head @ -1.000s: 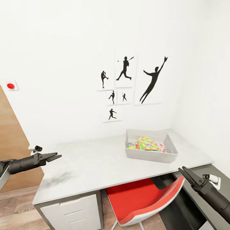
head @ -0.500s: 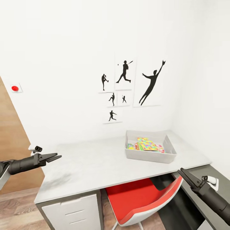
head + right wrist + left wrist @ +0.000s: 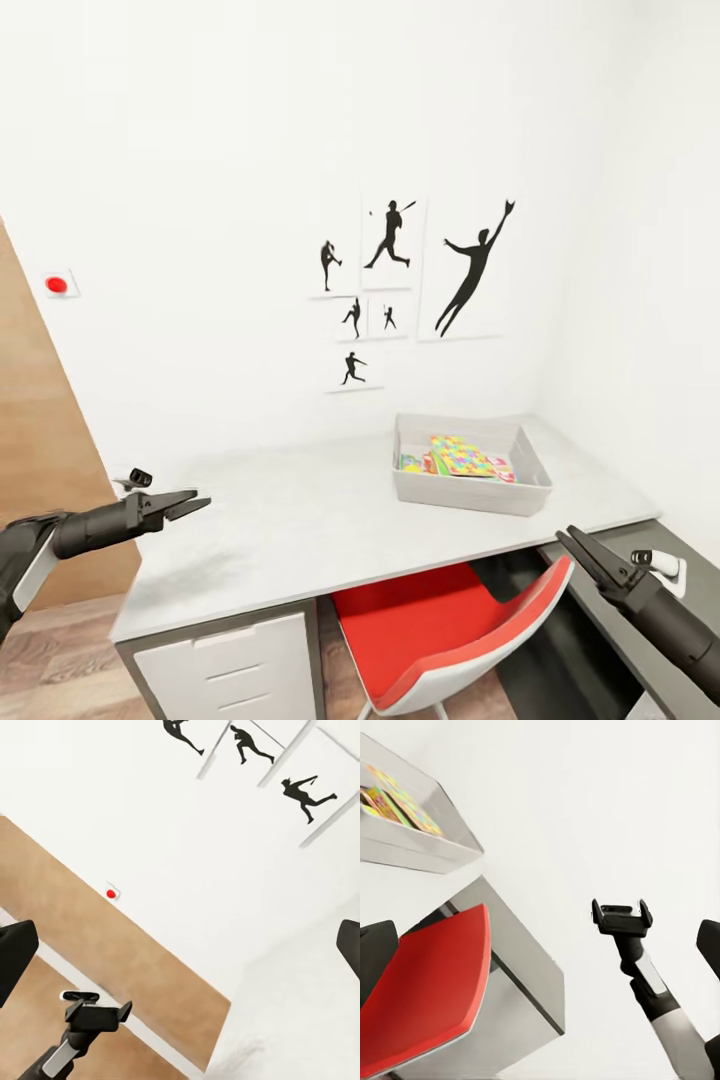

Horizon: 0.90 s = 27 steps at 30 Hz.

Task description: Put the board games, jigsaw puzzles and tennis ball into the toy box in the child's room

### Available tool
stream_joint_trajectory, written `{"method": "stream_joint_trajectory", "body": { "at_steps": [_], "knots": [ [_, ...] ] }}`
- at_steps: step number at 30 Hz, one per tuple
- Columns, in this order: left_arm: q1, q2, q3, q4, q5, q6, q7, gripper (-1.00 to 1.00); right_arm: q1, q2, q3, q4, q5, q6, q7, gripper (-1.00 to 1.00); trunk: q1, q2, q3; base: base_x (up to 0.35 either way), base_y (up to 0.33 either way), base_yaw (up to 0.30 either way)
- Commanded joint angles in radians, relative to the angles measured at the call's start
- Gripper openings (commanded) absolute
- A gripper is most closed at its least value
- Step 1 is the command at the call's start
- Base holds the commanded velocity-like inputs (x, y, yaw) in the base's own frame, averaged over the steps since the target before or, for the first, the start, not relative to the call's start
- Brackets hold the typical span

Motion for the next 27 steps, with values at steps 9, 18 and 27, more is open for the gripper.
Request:
{"method": "stream_joint_trajectory", "body": {
  "at_steps": [9, 18, 27],
  "knots": [
    [0.048, -0.002, 0.006, -0.011, 0.007, 0.015, -0.003, 1.0, 0.0, 0.0, -0.001, 0.0, -0.006, 0.007, 0.001, 1.0, 0.0, -0.001, 0.013, -0.02, 0.08, -0.15],
    [0.051, 0.0, 0.006, -0.012, 0.009, 0.012, -0.003, 1.0, 0.0, 0.001, 0.0, 0.001, -0.006, 0.006, 0.001, 1.0, 0.0, -0.001, 0.025, -0.071, 0.029, -0.198],
    [0.053, 0.003, 0.007, -0.011, 0.009, 0.011, -0.003, 1.0, 0.0, 0.001, 0.001, 0.002, -0.005, 0.006, 0.0, 1.0, 0.0, -0.001, 0.038, -0.167, 0.004, -0.2]
  ]
}}
